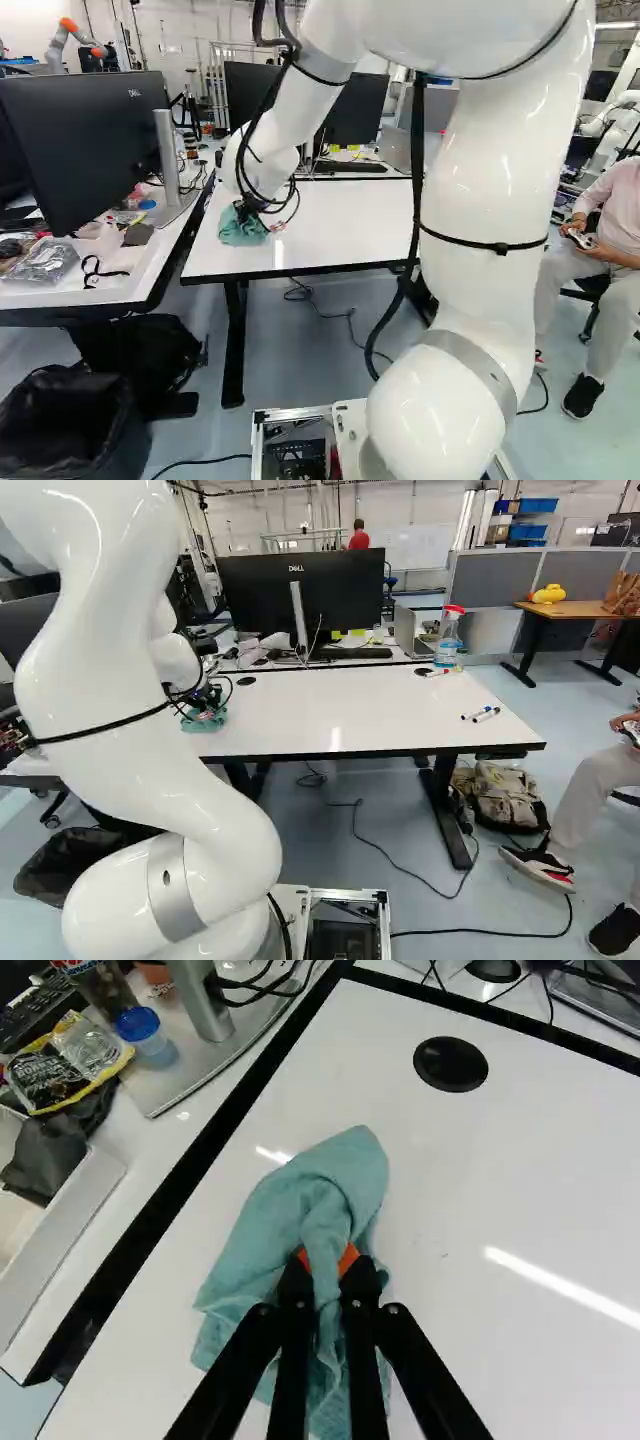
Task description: Clean the table with the green towel
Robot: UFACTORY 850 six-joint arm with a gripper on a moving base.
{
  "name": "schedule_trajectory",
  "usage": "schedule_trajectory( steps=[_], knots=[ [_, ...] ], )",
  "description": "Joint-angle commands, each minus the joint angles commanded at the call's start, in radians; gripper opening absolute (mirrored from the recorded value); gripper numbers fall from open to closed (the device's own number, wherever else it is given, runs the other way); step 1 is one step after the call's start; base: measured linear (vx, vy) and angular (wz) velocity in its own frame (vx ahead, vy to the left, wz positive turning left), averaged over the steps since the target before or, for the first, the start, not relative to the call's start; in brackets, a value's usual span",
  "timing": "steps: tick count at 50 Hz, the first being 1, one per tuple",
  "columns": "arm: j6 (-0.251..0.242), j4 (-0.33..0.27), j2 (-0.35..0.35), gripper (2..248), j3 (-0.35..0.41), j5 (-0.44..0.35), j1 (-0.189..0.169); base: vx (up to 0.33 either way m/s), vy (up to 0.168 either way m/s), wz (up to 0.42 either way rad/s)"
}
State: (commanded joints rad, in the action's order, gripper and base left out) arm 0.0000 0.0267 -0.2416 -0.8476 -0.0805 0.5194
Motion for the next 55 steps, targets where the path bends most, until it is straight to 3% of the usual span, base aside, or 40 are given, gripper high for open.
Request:
schedule_trajectory(
  steps=[24, 55],
  knots=[
    [0.0, 0.0, 0.061, 38, 0.037, 0.0, -0.004, 0.0, 0.0, 0.0],
    [0.0, 0.0, 0.234, 38, 0.179, 0.0, -0.072, 0.0, 0.0, 0.0]
  ],
)
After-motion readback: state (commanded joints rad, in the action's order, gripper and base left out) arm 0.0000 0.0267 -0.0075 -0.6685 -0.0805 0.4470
